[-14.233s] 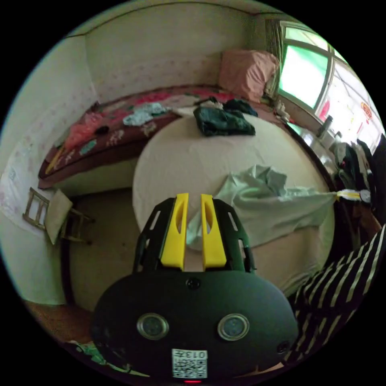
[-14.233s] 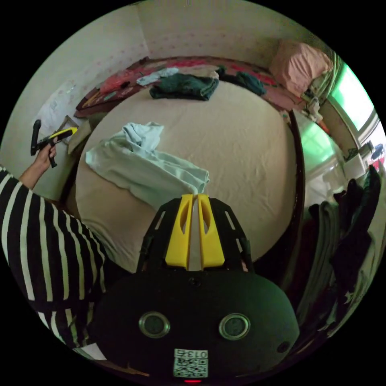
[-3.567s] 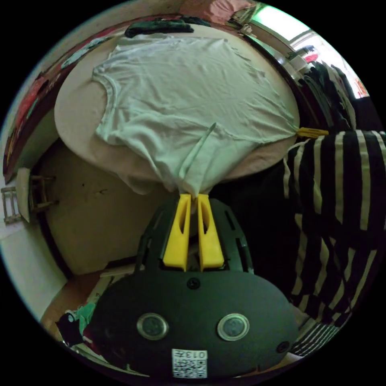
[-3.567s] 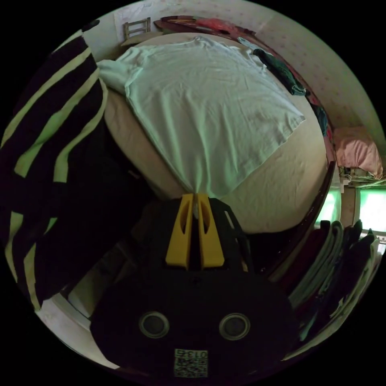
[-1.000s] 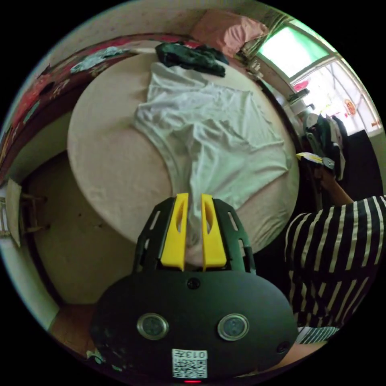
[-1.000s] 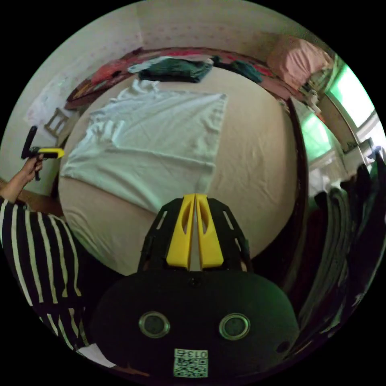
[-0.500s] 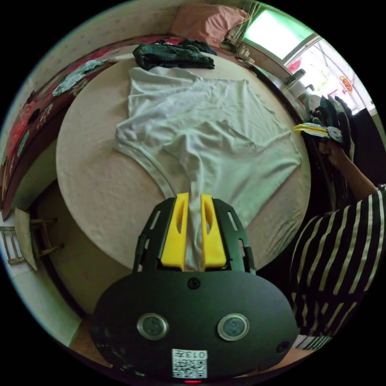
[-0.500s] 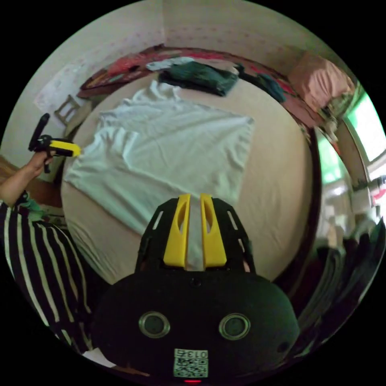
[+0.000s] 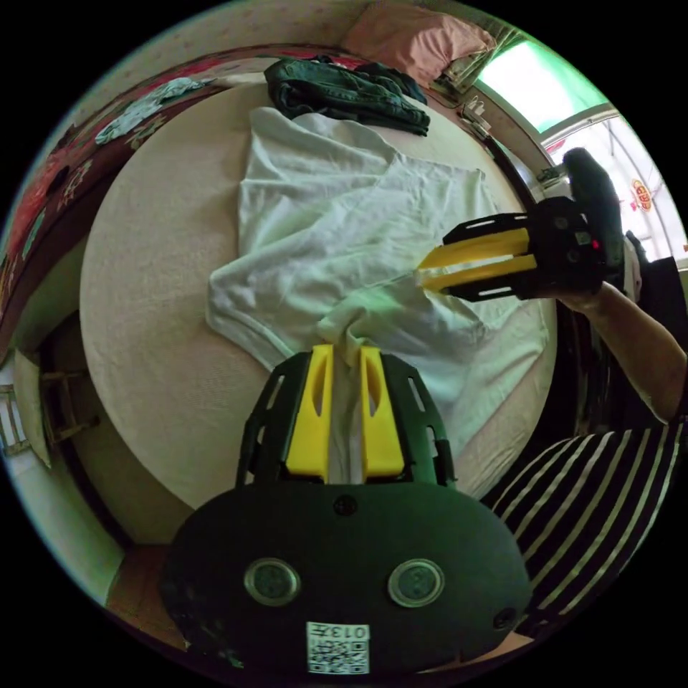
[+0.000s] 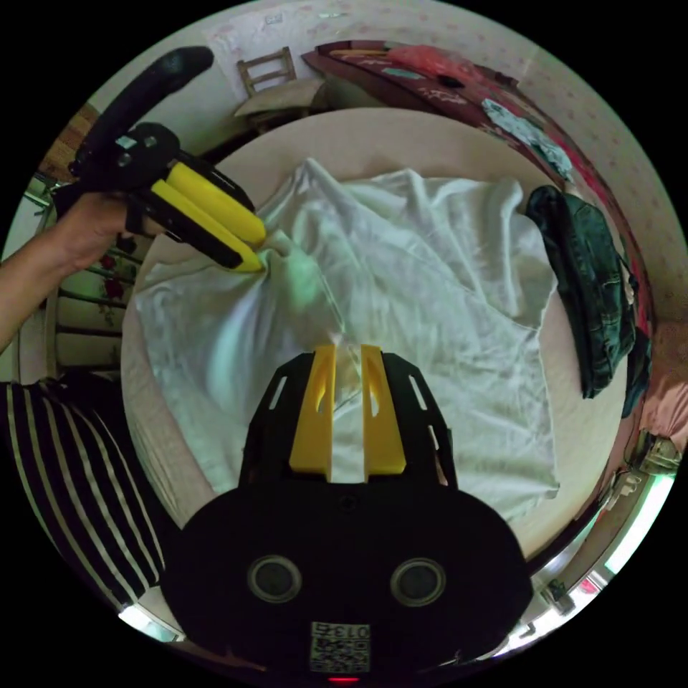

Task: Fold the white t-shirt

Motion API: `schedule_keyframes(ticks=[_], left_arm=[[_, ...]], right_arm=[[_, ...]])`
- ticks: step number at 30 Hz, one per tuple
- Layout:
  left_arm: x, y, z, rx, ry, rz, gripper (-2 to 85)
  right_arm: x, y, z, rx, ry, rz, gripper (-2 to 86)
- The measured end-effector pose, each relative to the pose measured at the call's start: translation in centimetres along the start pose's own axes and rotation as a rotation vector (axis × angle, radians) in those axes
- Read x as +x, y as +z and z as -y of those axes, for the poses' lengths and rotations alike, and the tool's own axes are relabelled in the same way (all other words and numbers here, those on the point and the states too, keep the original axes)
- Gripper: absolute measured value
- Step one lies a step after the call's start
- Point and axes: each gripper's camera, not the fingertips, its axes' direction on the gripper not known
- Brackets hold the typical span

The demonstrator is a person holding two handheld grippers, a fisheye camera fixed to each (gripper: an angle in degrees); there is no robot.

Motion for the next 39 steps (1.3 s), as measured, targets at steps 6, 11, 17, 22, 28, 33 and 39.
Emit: schedule_keyframes(ticks=[6, 11, 17, 22, 28, 33, 39], left_arm=[[2.7, 0.3, -1.4, 0.029, 0.041, -0.014, 1.0], [7.1, -1.2, -2.0, 0.166, 0.149, 0.067, 0.5], [17.3, -1.4, -3.8, 0.192, 0.544, 0.349, 0.5], [26.5, 3.5, -8.2, 0.105, 0.953, 0.594, 0.7], [31.3, 9.6, -11.8, 0.024, 1.064, 0.744, 1.7], [30.1, 6.7, -12.1, -0.027, 0.825, 0.566, 2.7], [23.9, 2.8, -11.6, 0.111, 0.331, 0.504, 6.8]], right_arm=[[-0.1, -0.2, 0.8, 0.022, 0.025, -0.093, 1.4], [0.7, -1.9, 0.3, 0.122, 0.085, -0.121, 3.5], [-0.3, -4.6, -0.1, 0.232, -0.035, -0.128, 4.9], [1.0, -3.1, -3.1, 0.133, 0.138, -0.106, 4.1], [2.5, -3.2, -6.4, 0.155, 0.365, 0.035, 6.0], [2.5, -5.1, -7.4, 0.247, 0.451, 0.047, 6.5], [2.5, -3.3, -5.6, 0.196, 0.370, -0.049, 7.1]])
